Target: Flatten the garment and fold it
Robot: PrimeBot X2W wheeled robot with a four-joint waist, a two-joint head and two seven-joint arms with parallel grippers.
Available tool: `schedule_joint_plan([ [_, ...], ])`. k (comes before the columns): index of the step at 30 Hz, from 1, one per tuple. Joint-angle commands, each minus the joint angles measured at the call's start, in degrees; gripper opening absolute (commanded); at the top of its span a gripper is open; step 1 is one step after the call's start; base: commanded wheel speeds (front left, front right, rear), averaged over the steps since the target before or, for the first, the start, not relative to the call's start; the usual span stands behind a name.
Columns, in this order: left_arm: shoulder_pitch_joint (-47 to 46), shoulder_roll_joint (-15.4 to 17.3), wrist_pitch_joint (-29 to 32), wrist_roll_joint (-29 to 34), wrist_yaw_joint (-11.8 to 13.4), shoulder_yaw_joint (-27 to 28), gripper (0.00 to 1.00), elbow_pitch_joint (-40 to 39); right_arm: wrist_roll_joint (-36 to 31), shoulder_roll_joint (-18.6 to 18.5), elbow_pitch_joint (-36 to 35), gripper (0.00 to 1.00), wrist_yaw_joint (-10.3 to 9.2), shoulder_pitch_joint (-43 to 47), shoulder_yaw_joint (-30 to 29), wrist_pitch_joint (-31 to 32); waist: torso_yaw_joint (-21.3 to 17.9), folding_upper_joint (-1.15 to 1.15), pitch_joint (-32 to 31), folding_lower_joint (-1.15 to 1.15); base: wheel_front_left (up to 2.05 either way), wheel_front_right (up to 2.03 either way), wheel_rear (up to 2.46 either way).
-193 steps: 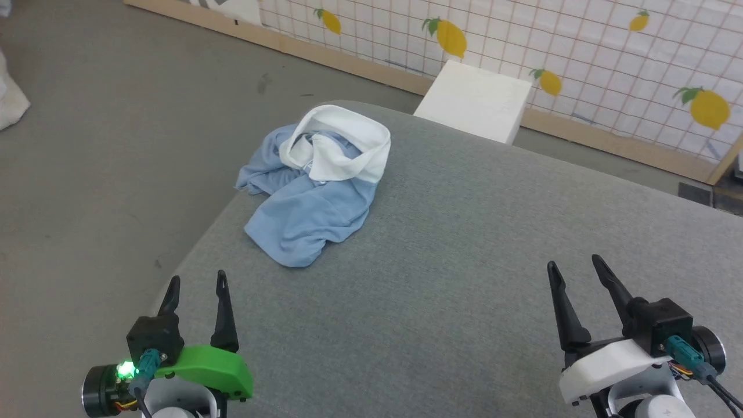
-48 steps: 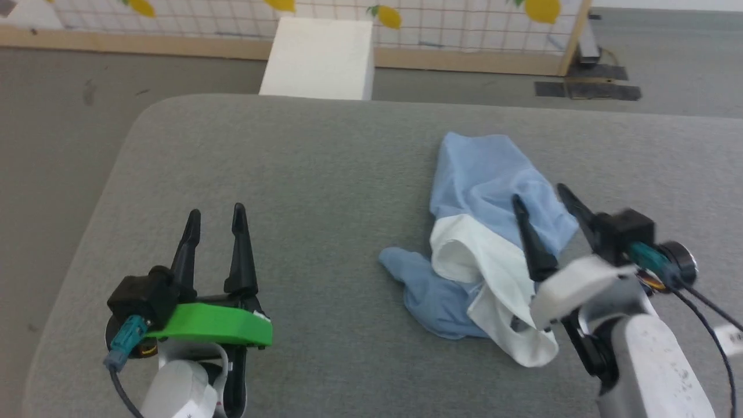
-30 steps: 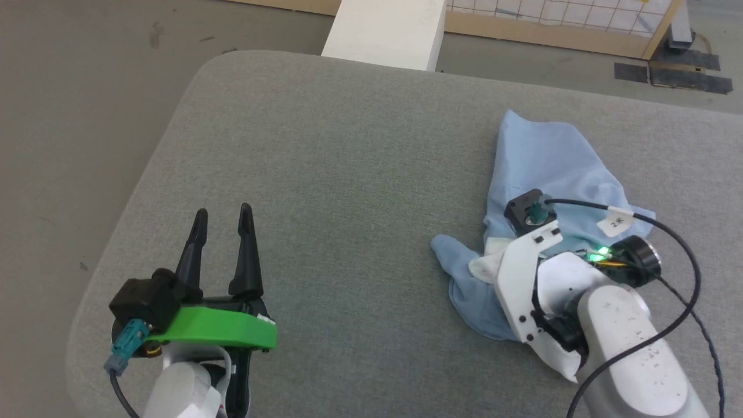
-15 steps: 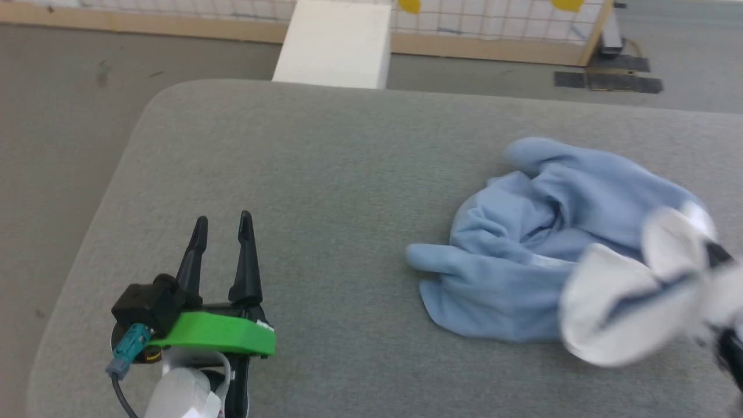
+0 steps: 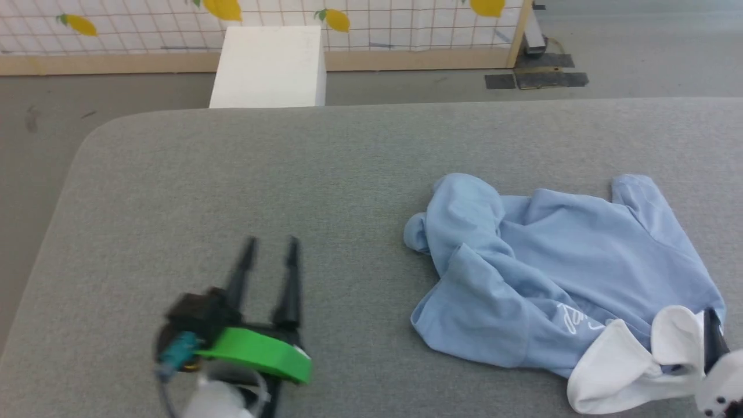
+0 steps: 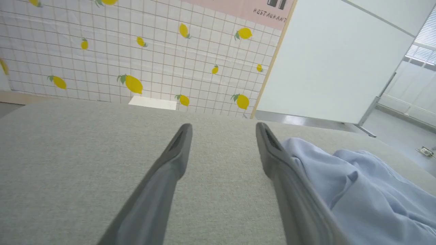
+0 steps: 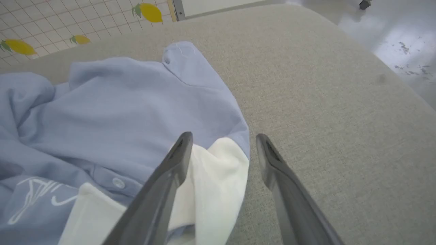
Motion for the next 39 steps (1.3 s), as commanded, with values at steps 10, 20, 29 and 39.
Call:
schedule_joint_plan([
  [10, -6.66, -0.17, 8.48, -2.84, -0.89, -20.07, 1.0, 12.58, -1.81, -0.01, -5.28, 1.0, -0.08, 1.45, 10.85, -15.07, -2.82, 0.0, 1.65, 0.0, 0.0, 0.0, 0.0],
  [20, -14.33, -0.17, 24.33, -8.57, 4.62, -28.51, 1.0, 21.85, 0.62, -0.01, -3.7, 1.0, -0.08, -0.68, 16.04, -17.44, -6.01, 0.0, 4.72, 0.0, 0.0, 0.0, 0.0],
  [29, -14.29, -0.17, 30.73, -12.99, 4.44, -29.93, 0.0, 23.37, 1.7, -0.01, -2.24, 1.0, -0.08, -1.39, 16.27, -18.01, -6.63, 0.0, 5.24, 0.0, 0.0, 0.0, 0.0],
  [39, -6.89, 5.66, 21.18, -20.65, 10.62, -15.51, 0.0, 14.19, 1.51, -0.01, -3.12, 1.0, -0.08, -1.57, 14.75, -18.18, -2.01, 0.0, 3.99, 0.0, 0.0, 0.0, 0.0],
])
